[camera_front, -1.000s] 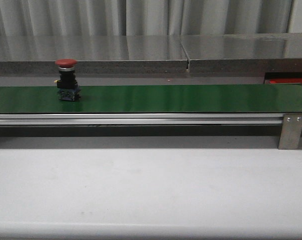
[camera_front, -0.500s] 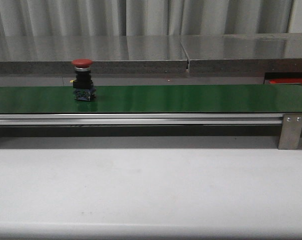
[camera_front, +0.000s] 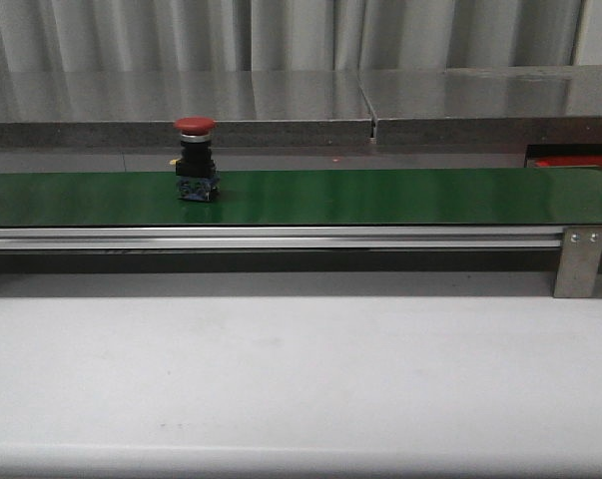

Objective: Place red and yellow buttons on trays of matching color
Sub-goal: 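Set the yellow button on the belt with the left gripper, then lower the right gripper onto the red button at the belt's end and grasp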

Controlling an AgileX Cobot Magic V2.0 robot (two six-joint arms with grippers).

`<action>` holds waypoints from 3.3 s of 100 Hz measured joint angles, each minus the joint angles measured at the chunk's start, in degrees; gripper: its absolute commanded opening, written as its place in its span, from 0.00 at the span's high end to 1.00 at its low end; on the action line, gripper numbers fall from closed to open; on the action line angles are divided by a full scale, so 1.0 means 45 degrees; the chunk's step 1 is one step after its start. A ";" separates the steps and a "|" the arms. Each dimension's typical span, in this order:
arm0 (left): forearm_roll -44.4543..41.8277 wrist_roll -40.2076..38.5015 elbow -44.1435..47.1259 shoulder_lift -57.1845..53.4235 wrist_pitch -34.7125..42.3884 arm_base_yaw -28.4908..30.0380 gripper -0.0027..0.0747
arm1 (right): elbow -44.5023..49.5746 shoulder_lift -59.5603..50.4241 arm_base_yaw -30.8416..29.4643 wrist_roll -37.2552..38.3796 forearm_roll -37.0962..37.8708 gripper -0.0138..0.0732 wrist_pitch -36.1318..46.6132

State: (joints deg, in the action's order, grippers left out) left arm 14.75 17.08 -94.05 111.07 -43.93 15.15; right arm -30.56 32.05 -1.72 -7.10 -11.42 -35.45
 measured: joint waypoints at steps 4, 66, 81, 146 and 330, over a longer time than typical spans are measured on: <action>0.0071 0.0000 0.0000 0.0139 -0.0027 0.0002 0.99 | 0.0000 0.0000 0.0000 0.0000 0.0000 0.92 0.0000; 0.0346 0.0000 0.0000 0.0393 -0.0404 -0.0026 0.16 | 0.0000 0.0000 0.0000 0.0000 0.0000 0.92 -0.0027; 0.0346 0.0000 0.0000 0.0150 -0.0378 -0.0266 0.16 | 0.0000 0.0000 0.0000 0.0000 0.0000 0.92 -0.0027; 0.0402 0.0000 0.2028 -0.4681 0.0734 -0.2838 0.16 | 0.0000 0.0000 0.0000 0.0000 0.0000 0.92 -0.0027; 0.1345 0.0000 1.4195 -1.6998 0.4495 -0.3669 0.99 | -0.2343 0.3609 0.0232 -0.0587 -0.1377 0.08 0.0316</action>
State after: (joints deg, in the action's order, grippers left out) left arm 20.80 17.08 -30.17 34.58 -23.71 -1.36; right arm -41.10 48.29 -0.67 -9.74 -17.62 -34.03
